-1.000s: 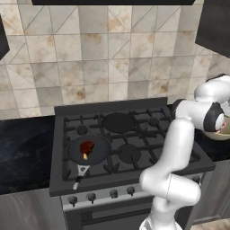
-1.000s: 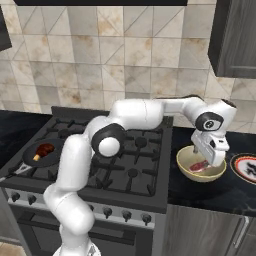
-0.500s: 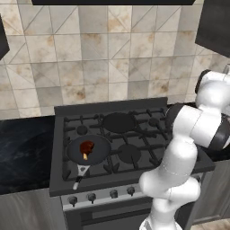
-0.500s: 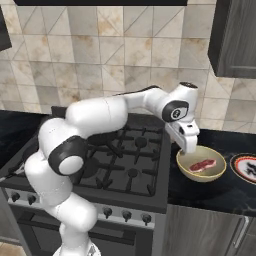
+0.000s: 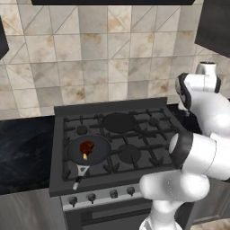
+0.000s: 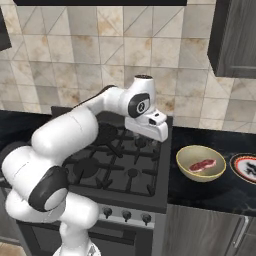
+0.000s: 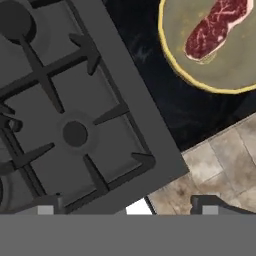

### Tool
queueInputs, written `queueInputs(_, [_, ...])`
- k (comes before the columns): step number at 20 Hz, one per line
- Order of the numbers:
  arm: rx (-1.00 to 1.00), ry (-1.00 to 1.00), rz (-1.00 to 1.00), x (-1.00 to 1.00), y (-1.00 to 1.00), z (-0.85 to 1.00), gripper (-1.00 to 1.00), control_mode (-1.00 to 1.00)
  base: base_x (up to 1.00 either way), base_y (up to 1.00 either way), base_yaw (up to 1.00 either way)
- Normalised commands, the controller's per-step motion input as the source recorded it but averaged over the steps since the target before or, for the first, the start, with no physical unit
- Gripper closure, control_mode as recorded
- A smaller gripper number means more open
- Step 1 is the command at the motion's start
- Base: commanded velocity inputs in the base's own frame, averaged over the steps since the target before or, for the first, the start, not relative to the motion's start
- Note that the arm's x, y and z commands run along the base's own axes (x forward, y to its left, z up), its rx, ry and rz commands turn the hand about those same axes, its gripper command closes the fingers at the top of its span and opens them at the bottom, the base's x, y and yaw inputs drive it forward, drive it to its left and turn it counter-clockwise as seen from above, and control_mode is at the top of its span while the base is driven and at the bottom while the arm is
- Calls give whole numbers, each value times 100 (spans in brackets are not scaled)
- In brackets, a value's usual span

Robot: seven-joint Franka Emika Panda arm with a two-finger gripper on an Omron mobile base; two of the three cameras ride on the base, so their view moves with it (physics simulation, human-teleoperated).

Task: Place one of the steaks on the plate and the other in the bowl. Then place the bowl in the fridge.

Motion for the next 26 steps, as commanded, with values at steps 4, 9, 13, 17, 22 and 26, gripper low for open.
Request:
queueInputs(4, [35, 26, 51, 6, 83, 13, -100, -100, 0, 0, 0])
queueInputs(9, [7, 3, 35, -17, 98, 0, -100, -100, 0, 0, 0])
queueInputs(13, [0, -1, 12, -25, 100, -2, -100, -100, 0, 0, 0])
queueInputs(17, [-3, -6, 3, -10, 100, -1, -100, -100, 0, 0, 0])
queueInputs(22, [-5, -12, 0, -4, 100, 0, -100, -100, 0, 0, 0])
queueInputs(26, [-7, -1, -4, 0, 100, -16, -100, -100, 0, 0, 0])
